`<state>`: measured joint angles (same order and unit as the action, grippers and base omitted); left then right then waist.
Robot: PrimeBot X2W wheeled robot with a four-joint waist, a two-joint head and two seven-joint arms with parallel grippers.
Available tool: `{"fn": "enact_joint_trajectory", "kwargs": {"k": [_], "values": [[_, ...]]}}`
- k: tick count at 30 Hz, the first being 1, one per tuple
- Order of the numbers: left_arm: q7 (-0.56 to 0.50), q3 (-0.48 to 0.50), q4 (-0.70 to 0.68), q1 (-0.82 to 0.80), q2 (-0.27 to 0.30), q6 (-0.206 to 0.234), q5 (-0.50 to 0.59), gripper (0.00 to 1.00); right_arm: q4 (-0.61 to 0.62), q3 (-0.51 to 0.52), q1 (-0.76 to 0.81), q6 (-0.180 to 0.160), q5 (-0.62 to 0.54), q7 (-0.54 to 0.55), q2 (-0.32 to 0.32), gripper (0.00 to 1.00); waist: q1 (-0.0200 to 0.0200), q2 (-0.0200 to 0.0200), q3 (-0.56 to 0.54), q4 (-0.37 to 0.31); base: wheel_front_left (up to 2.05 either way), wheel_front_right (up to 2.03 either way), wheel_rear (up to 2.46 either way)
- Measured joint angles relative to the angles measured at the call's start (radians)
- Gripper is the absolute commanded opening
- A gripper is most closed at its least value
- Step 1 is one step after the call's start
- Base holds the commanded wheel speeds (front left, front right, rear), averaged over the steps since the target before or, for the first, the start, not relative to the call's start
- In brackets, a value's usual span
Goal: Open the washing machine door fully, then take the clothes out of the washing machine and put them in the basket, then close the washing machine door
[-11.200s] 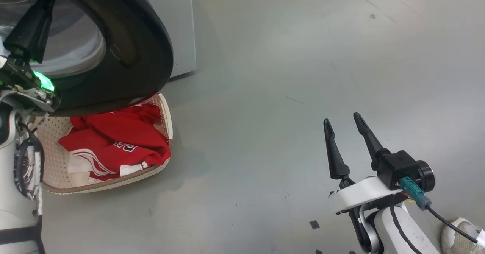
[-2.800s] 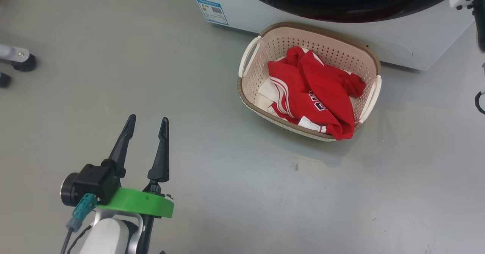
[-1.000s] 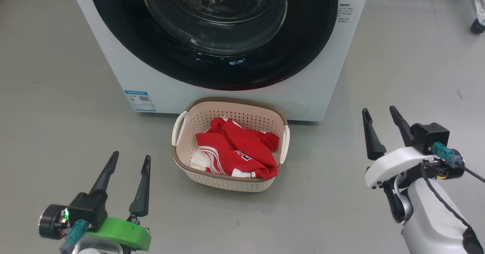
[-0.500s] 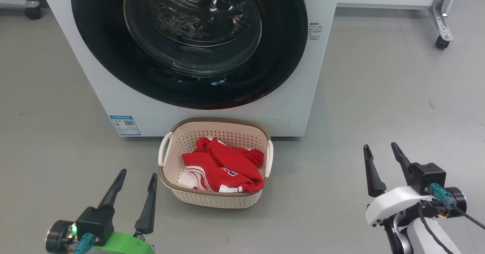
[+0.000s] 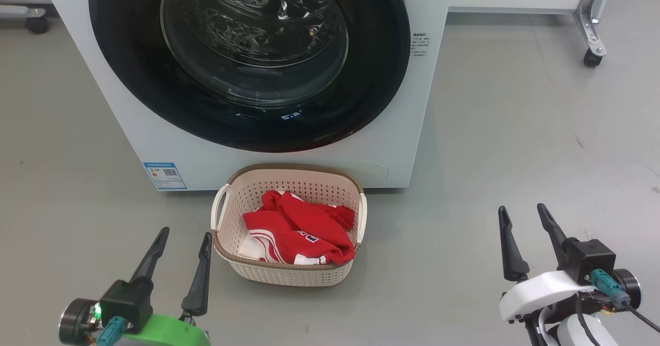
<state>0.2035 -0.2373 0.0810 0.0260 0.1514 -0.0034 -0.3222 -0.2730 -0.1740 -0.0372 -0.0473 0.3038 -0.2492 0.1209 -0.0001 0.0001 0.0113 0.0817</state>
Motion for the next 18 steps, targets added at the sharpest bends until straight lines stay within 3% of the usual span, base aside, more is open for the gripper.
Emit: {"fn": "enact_joint_trajectory", "kwargs": {"k": [18], "values": [[-0.018, -0.001, -0.026, 0.011, 0.0, 0.016, 0.0, 1.0, 0.122, 0.001, 0.063, -0.018, 0.0, 0.029, 0.006, 1.0, 0.0, 0.0, 0.007, 0.009, 0.0, 0.0, 0.0]]}}
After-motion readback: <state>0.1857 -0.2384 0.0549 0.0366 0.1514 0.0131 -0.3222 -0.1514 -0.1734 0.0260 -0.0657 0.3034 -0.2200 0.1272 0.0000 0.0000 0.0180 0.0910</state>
